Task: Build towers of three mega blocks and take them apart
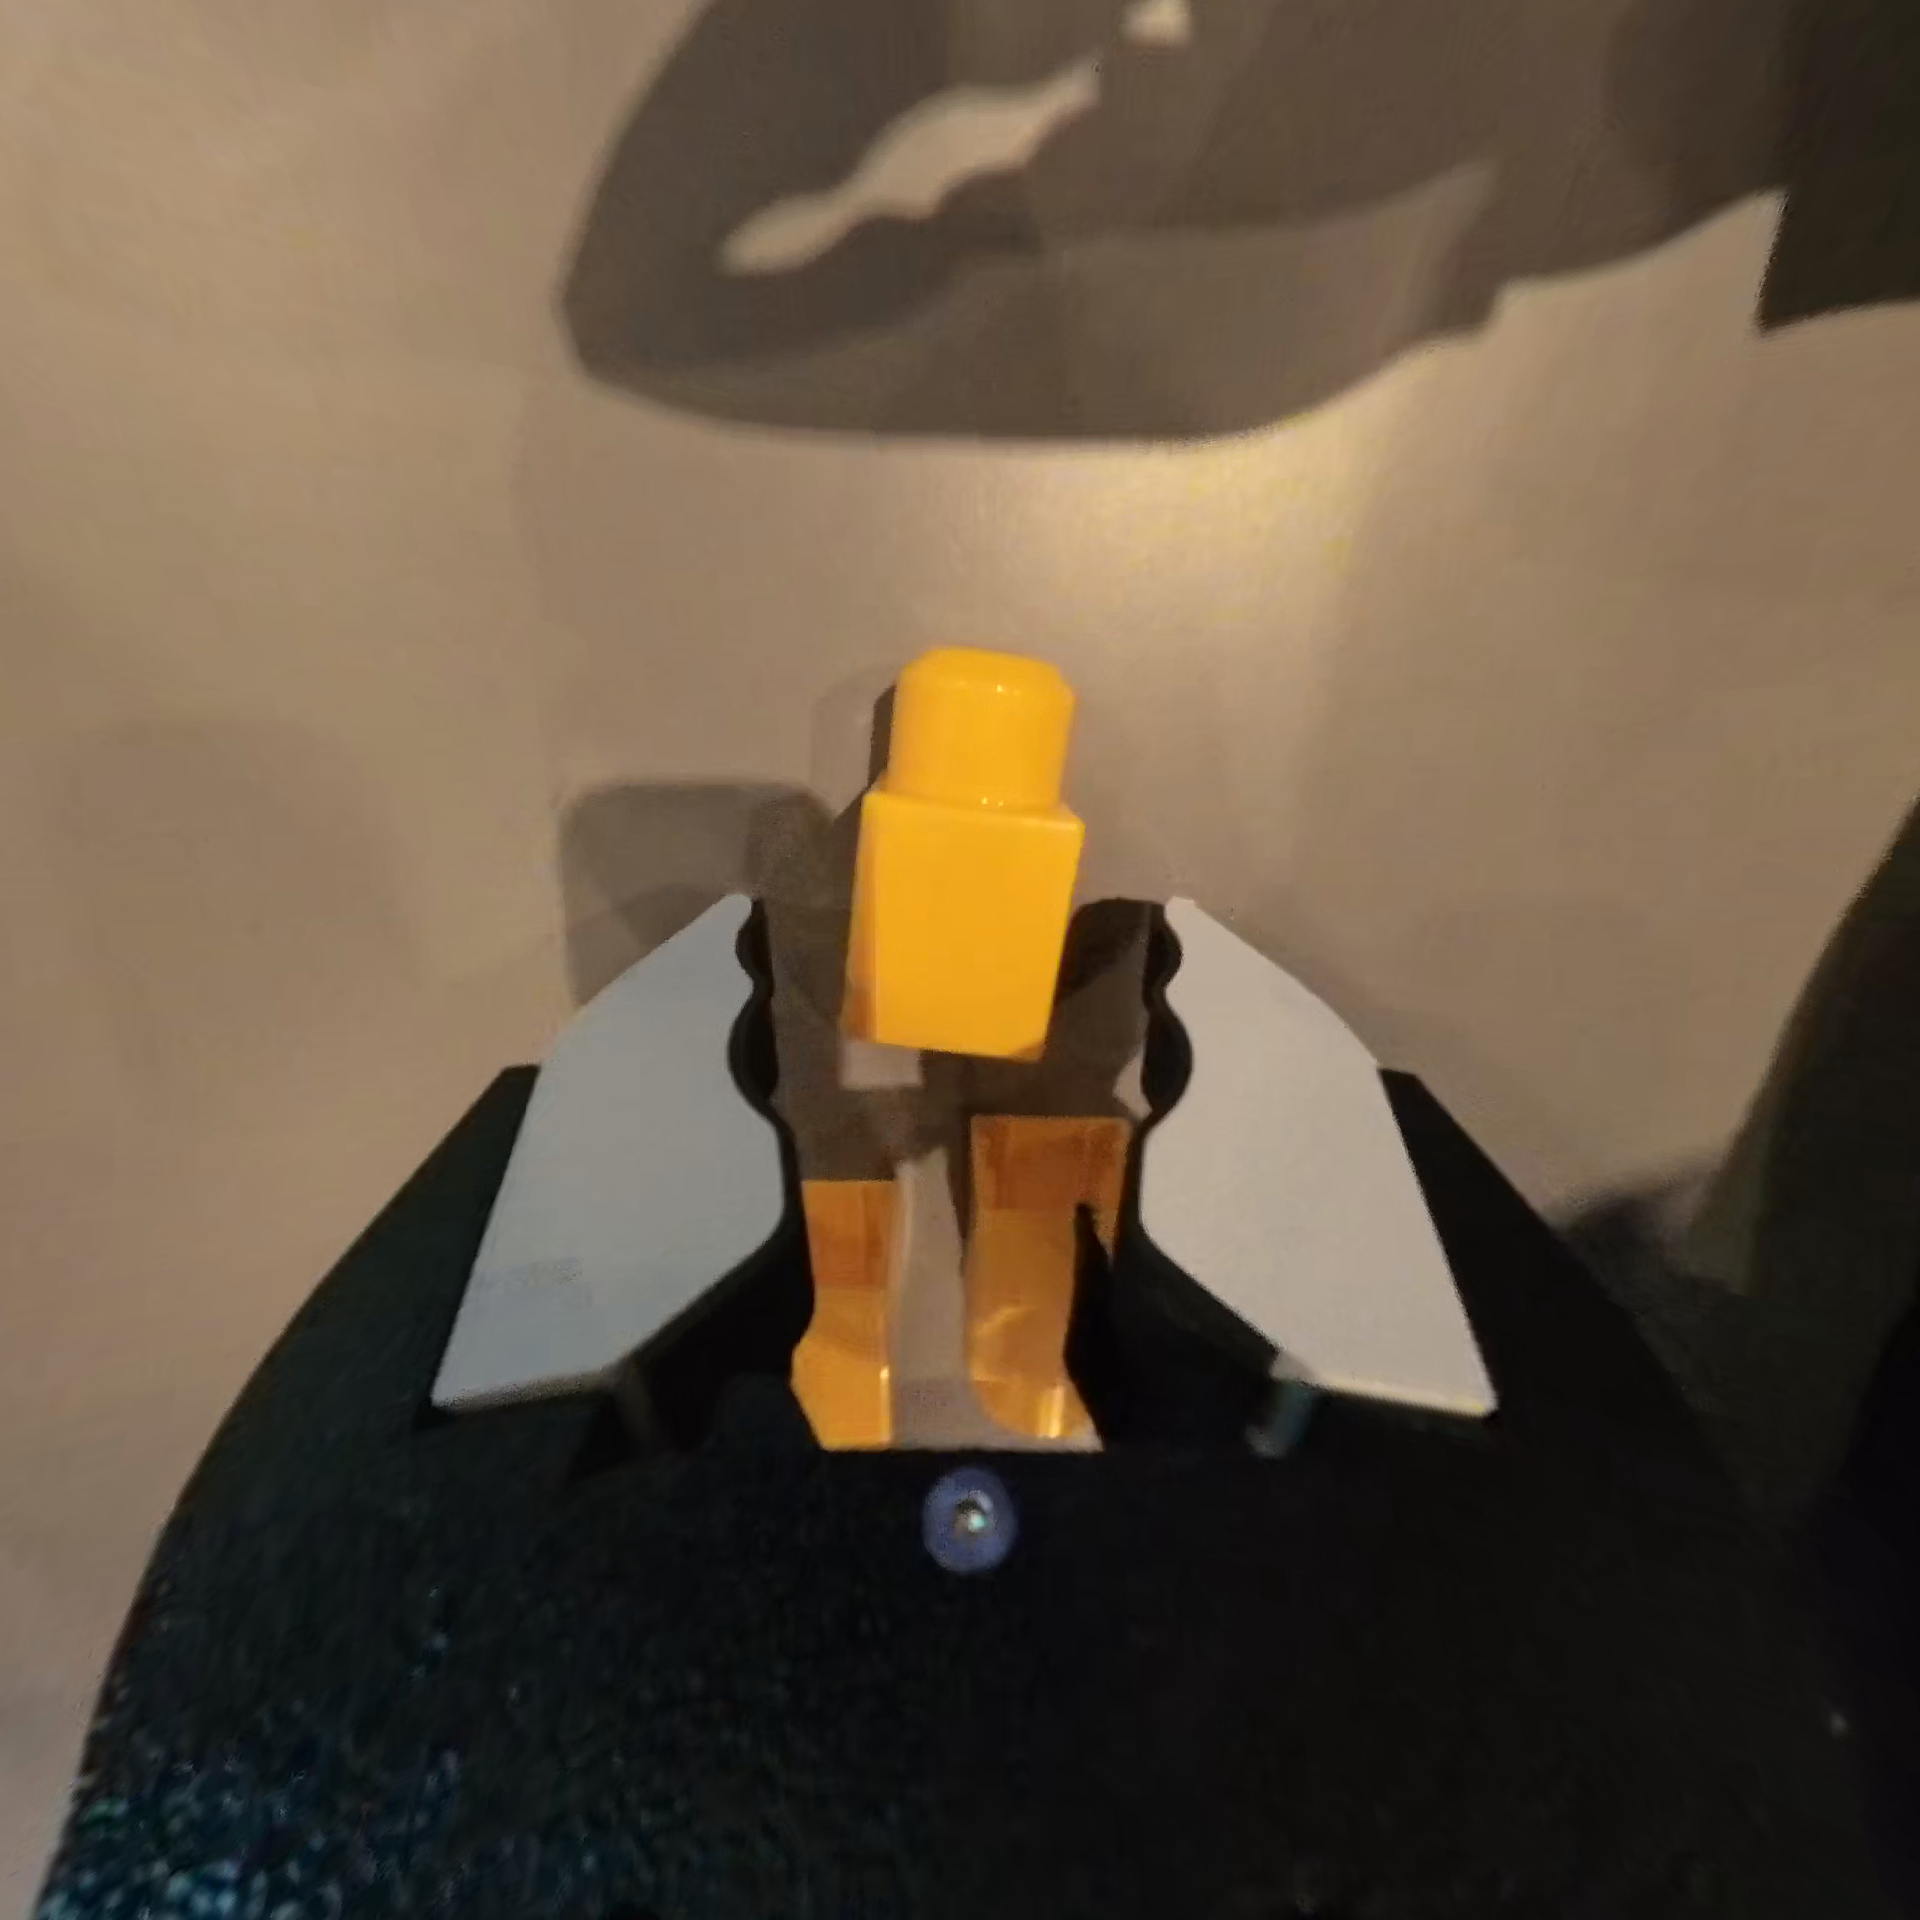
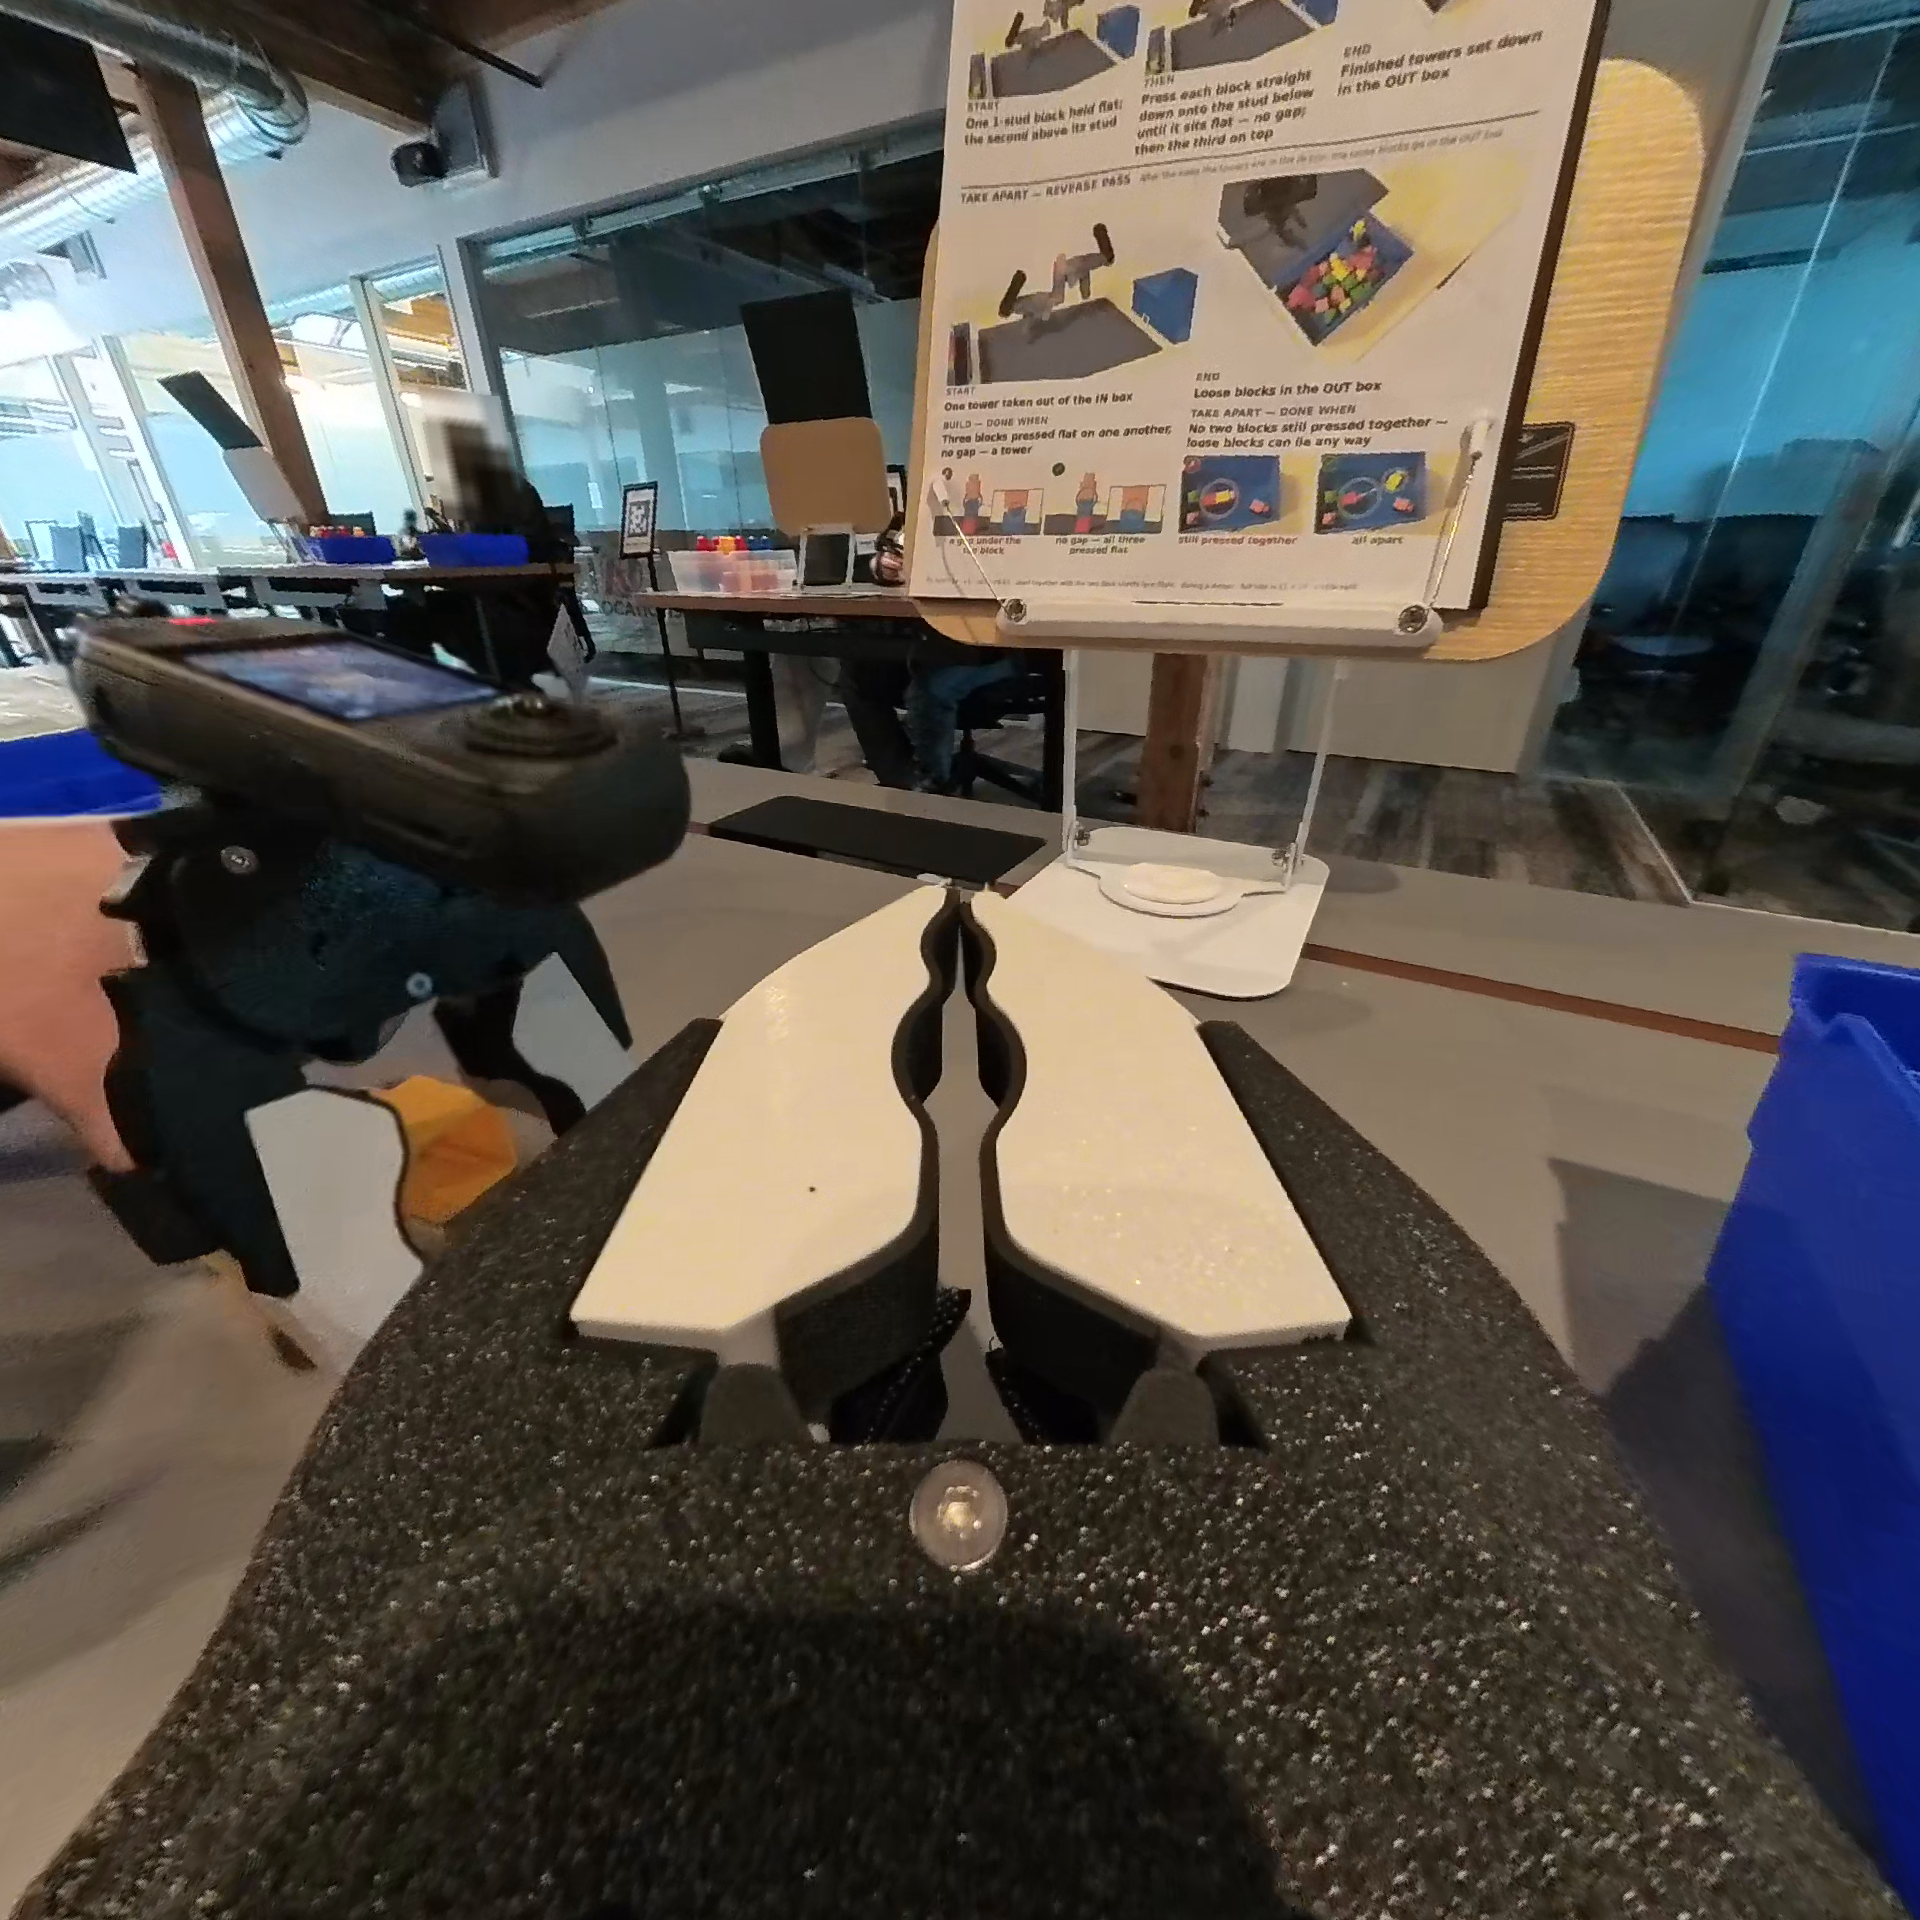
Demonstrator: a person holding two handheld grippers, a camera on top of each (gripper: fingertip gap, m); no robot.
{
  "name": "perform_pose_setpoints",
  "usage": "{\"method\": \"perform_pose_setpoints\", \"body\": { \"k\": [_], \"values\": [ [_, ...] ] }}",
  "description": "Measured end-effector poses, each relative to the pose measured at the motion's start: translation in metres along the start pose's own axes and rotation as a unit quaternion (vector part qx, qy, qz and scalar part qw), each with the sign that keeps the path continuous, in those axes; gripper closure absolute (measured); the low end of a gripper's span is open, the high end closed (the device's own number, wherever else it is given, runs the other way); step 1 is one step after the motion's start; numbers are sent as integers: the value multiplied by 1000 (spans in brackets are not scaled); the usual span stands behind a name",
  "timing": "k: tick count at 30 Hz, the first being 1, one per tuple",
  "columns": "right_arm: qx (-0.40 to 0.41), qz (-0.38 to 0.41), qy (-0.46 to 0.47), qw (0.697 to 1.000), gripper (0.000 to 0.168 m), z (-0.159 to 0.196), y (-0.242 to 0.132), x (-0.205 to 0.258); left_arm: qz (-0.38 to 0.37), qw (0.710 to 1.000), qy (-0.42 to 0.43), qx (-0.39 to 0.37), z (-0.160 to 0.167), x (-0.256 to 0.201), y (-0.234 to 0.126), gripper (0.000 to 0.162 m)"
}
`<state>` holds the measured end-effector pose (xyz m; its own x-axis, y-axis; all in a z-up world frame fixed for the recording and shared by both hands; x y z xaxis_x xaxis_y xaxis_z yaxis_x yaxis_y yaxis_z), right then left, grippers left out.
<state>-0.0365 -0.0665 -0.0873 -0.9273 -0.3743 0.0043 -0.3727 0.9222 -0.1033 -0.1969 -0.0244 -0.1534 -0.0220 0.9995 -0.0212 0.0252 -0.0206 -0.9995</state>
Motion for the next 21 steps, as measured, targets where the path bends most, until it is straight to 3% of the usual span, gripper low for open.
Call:
{"method": "perform_pose_setpoints", "body": {
  "k": [1,3,9,14,17,21],
  "values": [
    [0,-2,1,1000,168,0,0,0,-8,1000,18,14,1,1,1,92],
    [1,1,-1,1000,168,0,0,0,-12,998,42,41,0,2,3,92],
    [-6,9,1,1000,168,-1,-2,-5,-18,997,64,30,-4,4,-3,121],
    [3,-32,-11,999,168,2,2,1,-37,986,-20,-162,28,9,-41,126],
    [50,-161,-38,985,154,8,16,29,-77,939,-97,-322,67,11,-69,126],
    [189,-329,-102,920,136,20,42,80,-114,846,-179,-489,123,1,-89,126]
  ]
}}
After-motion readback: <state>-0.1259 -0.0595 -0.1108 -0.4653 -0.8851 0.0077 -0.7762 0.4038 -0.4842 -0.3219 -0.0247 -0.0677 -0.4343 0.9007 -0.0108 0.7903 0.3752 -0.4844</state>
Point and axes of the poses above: each gripper's, where its closed fingertips meet, y out along the fingers, z out of its underside, x = y × z across the jaws, the point moved 7 cm from there along -y, back along the fingers, and after that the axes turned 12 degrees about x, right-handed, at the moved point
